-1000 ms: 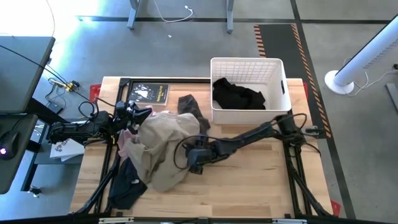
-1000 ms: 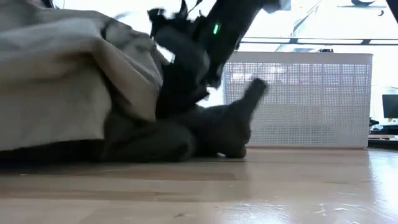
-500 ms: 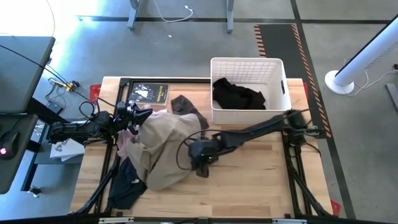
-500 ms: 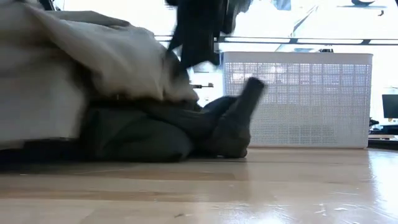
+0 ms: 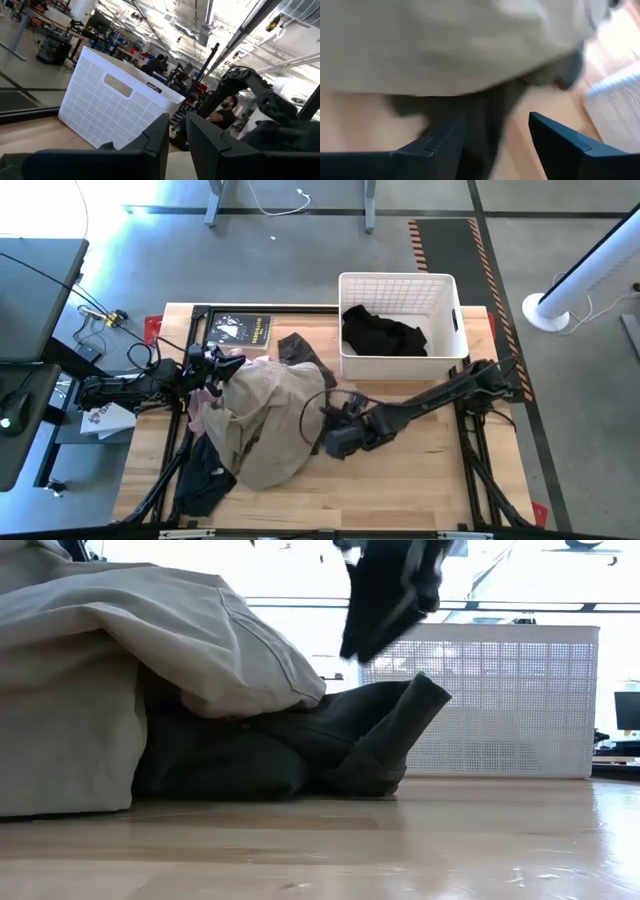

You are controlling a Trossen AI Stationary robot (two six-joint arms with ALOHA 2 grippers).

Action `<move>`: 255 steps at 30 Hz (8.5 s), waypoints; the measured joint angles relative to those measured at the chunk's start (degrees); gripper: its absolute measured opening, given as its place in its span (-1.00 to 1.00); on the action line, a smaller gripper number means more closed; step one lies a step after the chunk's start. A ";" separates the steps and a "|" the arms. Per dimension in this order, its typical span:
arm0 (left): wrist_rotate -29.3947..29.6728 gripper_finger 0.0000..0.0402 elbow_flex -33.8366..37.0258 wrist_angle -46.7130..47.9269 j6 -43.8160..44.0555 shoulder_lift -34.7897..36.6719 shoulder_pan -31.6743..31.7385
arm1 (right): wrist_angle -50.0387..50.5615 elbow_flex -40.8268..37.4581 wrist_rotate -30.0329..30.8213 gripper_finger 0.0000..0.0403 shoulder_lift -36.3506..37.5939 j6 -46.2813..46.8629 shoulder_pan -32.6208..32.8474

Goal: Sort clothes
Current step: Put the black shorts into the laundry bin

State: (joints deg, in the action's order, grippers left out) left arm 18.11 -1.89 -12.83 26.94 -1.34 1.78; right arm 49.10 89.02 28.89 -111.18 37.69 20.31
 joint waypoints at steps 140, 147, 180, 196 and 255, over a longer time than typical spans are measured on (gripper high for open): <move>0.46 -0.69 -0.02 -0.27 1.38 -0.04 0.00 | -27.20 0.25 -4.22 -0.78 30.89 -27.94 17.85; 0.48 -0.69 -0.02 -0.28 1.39 -0.04 0.00 | -49.41 8.38 10.02 -0.79 31.11 -60.47 19.64; 0.15 -0.69 -0.02 -0.28 1.55 -0.04 0.00 | 37.23 9.70 -14.29 -0.78 32.23 52.13 28.00; 0.13 -0.69 -0.02 -0.29 2.01 -0.04 0.00 | 38.80 -16.04 -38.85 -0.64 30.12 74.76 37.03; -5.60 -0.69 0.02 5.72 10.46 -0.04 -0.02 | 5.45 10.46 -23.34 0.10 -11.23 -5.52 14.53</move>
State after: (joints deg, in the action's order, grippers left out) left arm 12.51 -1.87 -7.11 37.41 -1.39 1.76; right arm 54.55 99.48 5.56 -122.41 32.17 34.84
